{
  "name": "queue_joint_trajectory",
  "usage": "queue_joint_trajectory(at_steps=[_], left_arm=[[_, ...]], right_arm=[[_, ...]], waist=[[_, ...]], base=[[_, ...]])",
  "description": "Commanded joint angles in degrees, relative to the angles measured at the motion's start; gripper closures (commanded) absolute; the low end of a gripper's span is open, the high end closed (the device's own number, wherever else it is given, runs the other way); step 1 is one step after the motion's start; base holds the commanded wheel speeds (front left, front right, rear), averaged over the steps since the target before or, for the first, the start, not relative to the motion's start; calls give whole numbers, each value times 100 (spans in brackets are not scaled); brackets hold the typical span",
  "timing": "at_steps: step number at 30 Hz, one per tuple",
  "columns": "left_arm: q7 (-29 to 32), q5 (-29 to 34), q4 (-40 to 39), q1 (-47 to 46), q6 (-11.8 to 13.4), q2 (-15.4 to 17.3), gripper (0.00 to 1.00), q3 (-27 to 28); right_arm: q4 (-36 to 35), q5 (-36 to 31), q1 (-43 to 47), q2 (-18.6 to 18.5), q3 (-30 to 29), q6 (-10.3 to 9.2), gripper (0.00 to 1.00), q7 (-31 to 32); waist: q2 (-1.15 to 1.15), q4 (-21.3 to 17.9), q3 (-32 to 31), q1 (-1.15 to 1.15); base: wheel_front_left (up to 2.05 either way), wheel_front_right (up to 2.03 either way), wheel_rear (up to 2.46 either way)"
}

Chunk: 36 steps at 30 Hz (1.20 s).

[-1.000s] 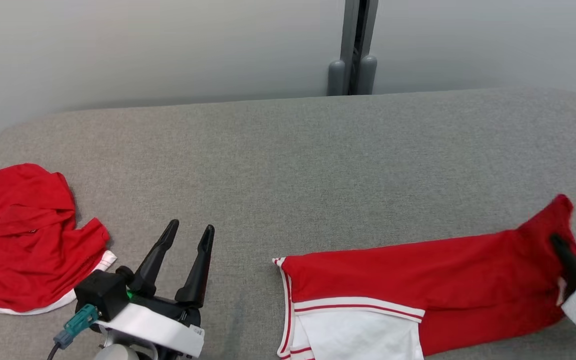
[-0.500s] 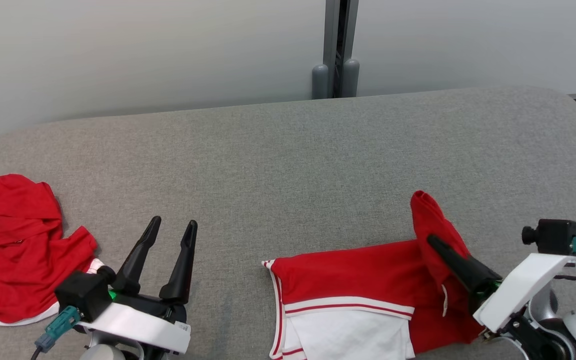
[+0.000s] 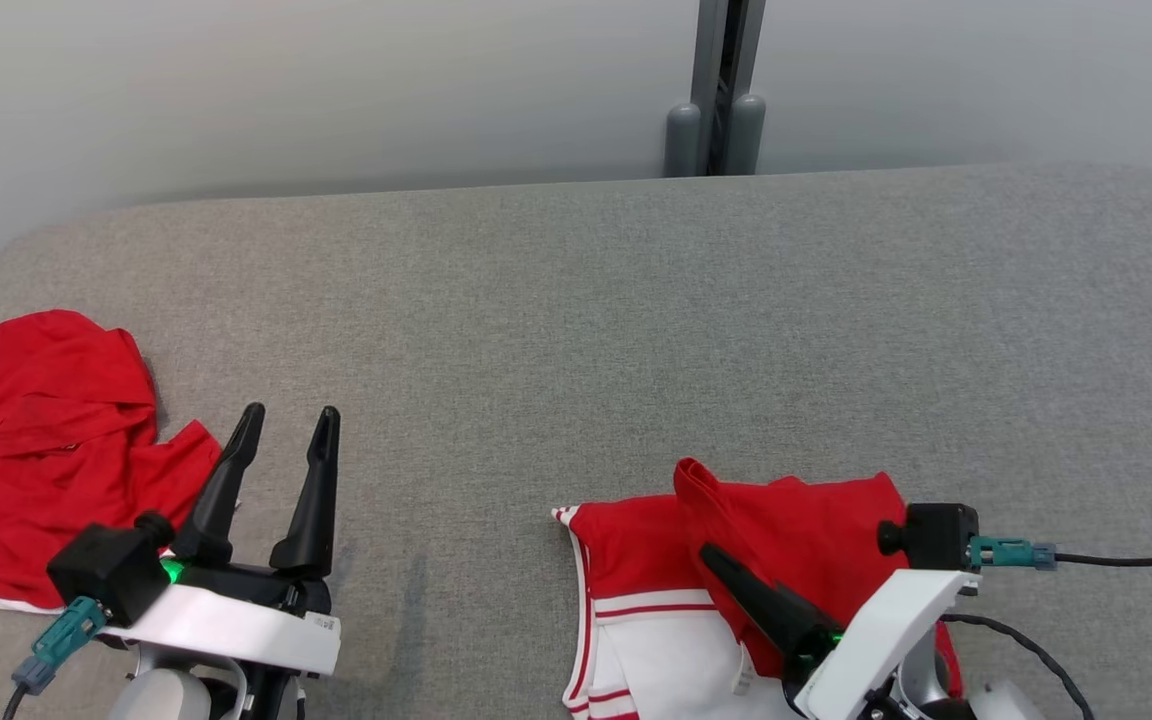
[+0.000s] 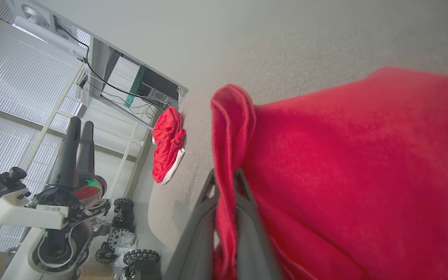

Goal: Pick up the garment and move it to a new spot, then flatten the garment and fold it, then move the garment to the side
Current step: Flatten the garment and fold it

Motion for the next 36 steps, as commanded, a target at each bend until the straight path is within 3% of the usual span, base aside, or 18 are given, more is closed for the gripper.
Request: queue_joint_trajectory(at_steps=[1,19,20,21,22,31,36], left_arm=[[-16,-14,4,-53,15,-2,0,10],[-16,33,118,-72,-52,-156,0,-84],[-16,30,126,-83,-48,-151,0,-71],[-16,25,130,-92,-49,-155,0,-64],[-16,23,134,-95,-50,-159,0,-56],[-16,41,188,-84,-63,-210,0,-41],[-16,56,202,-86,-71,-245,0,-27]], right_arm=[[34,17,-3,113,-15,2,100,14],[544,48,-69,258,347,2,100,4],[573,55,-89,258,358,2,96,2],[586,92,-102,259,336,2,29,-70],[631,170,-94,253,320,2,0,-84],[345,673,-241,256,833,2,0,-163],[180,401,-392,253,873,2,0,-270]], waist=[[0,65,30,0],[0,398,167,0],[0,403,169,0],[0,406,170,0],[0,408,169,0],[0,382,148,0],[0,366,117,0]], base=[[0,0,0],[0,0,0],[0,0,0],[0,0,0],[0,0,0],[0,0,0],[0,0,0]])
